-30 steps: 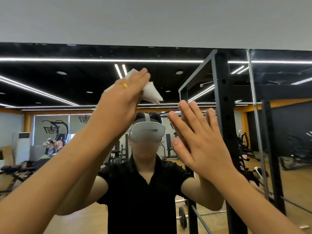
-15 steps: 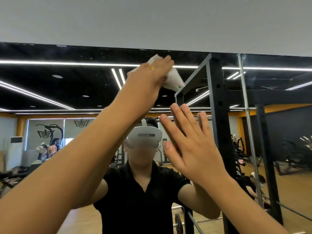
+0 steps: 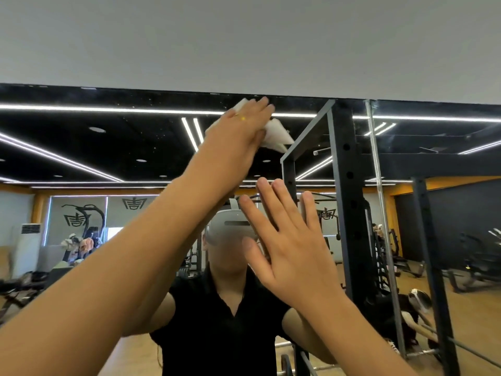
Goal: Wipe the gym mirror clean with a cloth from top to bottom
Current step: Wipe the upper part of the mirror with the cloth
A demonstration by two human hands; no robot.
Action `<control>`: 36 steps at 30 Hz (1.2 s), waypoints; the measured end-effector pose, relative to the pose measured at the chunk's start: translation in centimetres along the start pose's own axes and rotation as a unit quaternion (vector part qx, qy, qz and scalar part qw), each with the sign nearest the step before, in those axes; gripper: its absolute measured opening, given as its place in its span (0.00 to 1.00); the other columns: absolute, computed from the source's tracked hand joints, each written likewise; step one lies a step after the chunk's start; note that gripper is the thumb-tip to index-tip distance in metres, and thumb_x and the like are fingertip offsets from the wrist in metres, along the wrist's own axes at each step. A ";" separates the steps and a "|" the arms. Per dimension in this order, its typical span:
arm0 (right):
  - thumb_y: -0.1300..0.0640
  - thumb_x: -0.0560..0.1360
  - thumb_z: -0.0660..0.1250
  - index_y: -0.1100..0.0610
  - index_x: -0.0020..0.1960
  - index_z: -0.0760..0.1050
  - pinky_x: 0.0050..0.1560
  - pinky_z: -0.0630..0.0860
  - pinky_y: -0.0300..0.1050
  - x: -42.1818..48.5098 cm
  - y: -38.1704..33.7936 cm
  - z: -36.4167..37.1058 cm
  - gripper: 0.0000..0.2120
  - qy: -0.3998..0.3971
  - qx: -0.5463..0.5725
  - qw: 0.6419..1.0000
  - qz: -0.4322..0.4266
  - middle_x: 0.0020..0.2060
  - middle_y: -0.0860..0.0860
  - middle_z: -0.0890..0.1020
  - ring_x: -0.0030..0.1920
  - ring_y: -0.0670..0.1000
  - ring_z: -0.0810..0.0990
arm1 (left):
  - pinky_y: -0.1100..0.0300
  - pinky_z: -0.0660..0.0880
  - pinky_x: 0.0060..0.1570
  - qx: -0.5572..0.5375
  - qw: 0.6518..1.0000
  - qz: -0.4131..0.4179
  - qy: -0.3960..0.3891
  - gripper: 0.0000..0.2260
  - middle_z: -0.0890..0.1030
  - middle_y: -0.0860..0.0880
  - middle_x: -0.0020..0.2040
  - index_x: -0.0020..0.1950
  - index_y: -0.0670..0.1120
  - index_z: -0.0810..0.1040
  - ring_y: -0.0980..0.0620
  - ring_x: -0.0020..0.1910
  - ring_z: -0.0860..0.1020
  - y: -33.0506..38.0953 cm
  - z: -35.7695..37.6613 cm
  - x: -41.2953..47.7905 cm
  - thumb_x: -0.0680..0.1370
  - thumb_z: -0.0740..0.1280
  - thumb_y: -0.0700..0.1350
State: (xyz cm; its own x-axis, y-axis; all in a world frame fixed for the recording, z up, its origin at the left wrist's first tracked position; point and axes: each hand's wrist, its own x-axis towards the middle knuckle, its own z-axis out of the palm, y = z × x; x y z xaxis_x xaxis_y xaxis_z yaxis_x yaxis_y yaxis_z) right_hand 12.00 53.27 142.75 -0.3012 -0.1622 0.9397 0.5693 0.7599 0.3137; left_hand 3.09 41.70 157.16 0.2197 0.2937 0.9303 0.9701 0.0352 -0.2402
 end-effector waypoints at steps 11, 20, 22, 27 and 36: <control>0.43 0.84 0.53 0.48 0.83 0.58 0.81 0.48 0.66 -0.2 0.4 0.2 0.28 0.003 0.003 1.000 -0.011 0.83 0.53 0.55 0.84 0.53 0.48 | 0.41 0.68 0.70 -0.005 0.999 0.040 0.031 0.26 0.74 0.40 0.74 0.75 0.41 0.73 0.38 0.72 0.72 -2.6 1.4 -5.6 0.78 0.71 0.31; 0.43 0.85 0.52 0.48 0.82 0.58 0.81 0.48 0.66 -0.2 0.3 -0.2 0.27 -0.001 0.010 1.000 -0.005 0.83 0.54 0.56 0.84 0.53 0.48 | 0.50 0.58 0.74 0.000 0.998 0.009 0.056 0.21 0.71 0.40 0.76 0.76 0.40 0.71 0.42 0.76 0.66 -1.1 1.3 -5.6 0.82 0.65 0.34; 0.43 0.84 0.53 0.47 0.82 0.58 0.81 0.49 0.66 -0.2 0.1 -0.3 0.27 -0.001 0.007 1.000 -0.002 0.83 0.54 0.56 0.84 0.53 0.48 | 0.55 0.54 0.76 0.006 1.000 0.014 0.006 0.23 0.67 0.43 0.79 0.79 0.42 0.66 0.44 0.79 0.62 0.8 0.8 -3.1 0.84 0.63 0.36; 0.44 0.84 0.53 0.48 0.82 0.61 0.81 0.48 0.65 -0.1 0.3 -0.4 0.27 0.005 0.027 1.000 -0.005 0.82 0.54 0.60 0.84 0.54 0.50 | 0.59 0.50 0.76 0.035 0.994 0.079 -0.073 0.26 0.58 0.48 0.83 0.82 0.46 0.60 0.48 0.82 0.56 3.4 1.2 2.1 0.85 0.61 0.37; 0.44 0.83 0.55 0.48 0.82 0.62 0.81 0.38 0.63 0.0 1.8 -2.1 0.28 -0.029 0.061 0.998 -0.013 0.83 0.52 0.58 0.84 0.51 0.49 | 0.51 0.58 0.75 -0.002 0.997 0.070 -0.030 0.22 0.69 0.47 0.78 0.78 0.46 0.68 0.44 0.78 0.65 -2.1 1.1 -3.8 0.83 0.60 0.43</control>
State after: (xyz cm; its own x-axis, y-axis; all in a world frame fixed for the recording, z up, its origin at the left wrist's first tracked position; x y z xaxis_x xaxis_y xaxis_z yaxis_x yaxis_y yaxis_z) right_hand 14.63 53.33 143.62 -0.3602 -0.1492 0.9209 0.4649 0.8271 0.3158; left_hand 0.14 41.58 153.77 0.3476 0.3515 0.8693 0.9305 -0.0150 -0.3660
